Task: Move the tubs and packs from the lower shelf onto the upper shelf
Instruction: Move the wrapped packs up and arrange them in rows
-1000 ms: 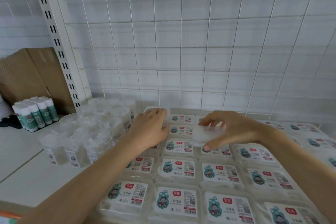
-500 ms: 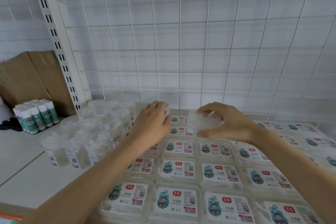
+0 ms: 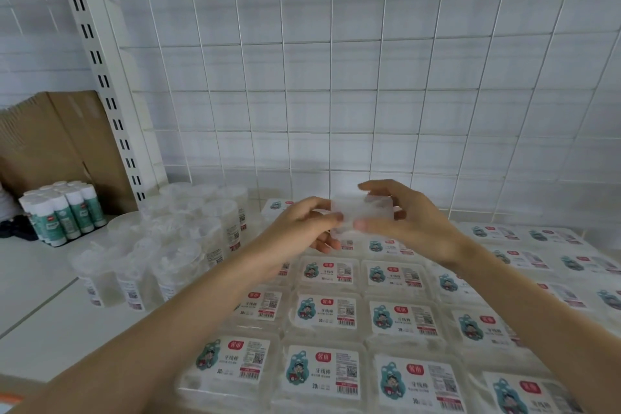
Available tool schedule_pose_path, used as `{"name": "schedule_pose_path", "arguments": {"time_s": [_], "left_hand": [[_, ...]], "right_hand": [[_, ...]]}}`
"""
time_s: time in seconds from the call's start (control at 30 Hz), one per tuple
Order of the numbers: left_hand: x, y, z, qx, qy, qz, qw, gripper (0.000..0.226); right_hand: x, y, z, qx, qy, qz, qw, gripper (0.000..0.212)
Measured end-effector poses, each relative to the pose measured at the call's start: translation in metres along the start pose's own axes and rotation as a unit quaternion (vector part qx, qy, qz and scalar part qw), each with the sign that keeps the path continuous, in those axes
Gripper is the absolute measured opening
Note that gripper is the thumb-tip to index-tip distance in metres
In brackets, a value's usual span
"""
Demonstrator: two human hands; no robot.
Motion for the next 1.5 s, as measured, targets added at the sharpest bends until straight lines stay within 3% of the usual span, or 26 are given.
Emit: {"name": "schedule_pose_path", "arguments": {"time_s": [0.1, 0.23, 0.5, 0.67, 0.9, 1.07, 1.17, 1.33, 1.5], "left_hand": [[-0.003, -0.006, -0.003, 0.035, -0.002, 0.025, 0.999, 0.024], [-0.004, -0.007, -0.006, 0.015, 0.006, 0.034, 0.999, 0.03], [0.0, -0.007, 0.0, -0.038, -0.017, 0.08, 0.996, 0.034], [-0.002, -0.01, 0.002, -0.001, -0.044, 0.076, 0.996, 0.032], [-0.003, -0.012, -0.004, 0.074, -0.041, 0.055, 0.995, 0.03], [-0.006, -0.015, -0.005, 0.121, -0.03, 0.045, 0.991, 0.04], [-0.005, -0.011, -0.004, 0.113, -0.021, 0.02, 0.993, 0.04], [-0.004, -0.008, -0.003, 0.085, -0.013, -0.005, 0.996, 0.039], [-0.005, -0.007, -0.004, 0.079, -0.038, -0.006, 0.996, 0.036]], "right_hand": [[-0.004, -0.006, 0.005, -0.072, 0.057, 0.054, 0.994, 0.039], [-0.006, -0.008, 0.015, -0.095, 0.079, 0.036, 0.992, 0.026], [-0.005, -0.01, 0.009, -0.152, 0.011, 0.05, 0.987, 0.027], [-0.004, -0.01, 0.008, -0.142, -0.019, 0.045, 0.989, 0.03], [-0.004, -0.004, 0.009, -0.141, 0.029, -0.007, 0.99, 0.03], [-0.007, -0.003, 0.012, -0.167, 0.06, -0.004, 0.984, 0.008], [-0.006, -0.002, 0.01, -0.208, 0.098, 0.029, 0.973, 0.017], [-0.005, 0.002, 0.011, -0.158, 0.122, -0.021, 0.98, 0.024], [-0.005, -0.001, 0.009, -0.233, 0.119, -0.007, 0.965, 0.031]]}}
Point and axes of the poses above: each hand's wrist, its own x-axis away from the middle knuckle, its own y-axis out of the palm, z = x × y, the point moved 2 cm from there along -x, towards the middle knuckle, and after that the axes turned 2 degrees about x, right-handed, at the moved point
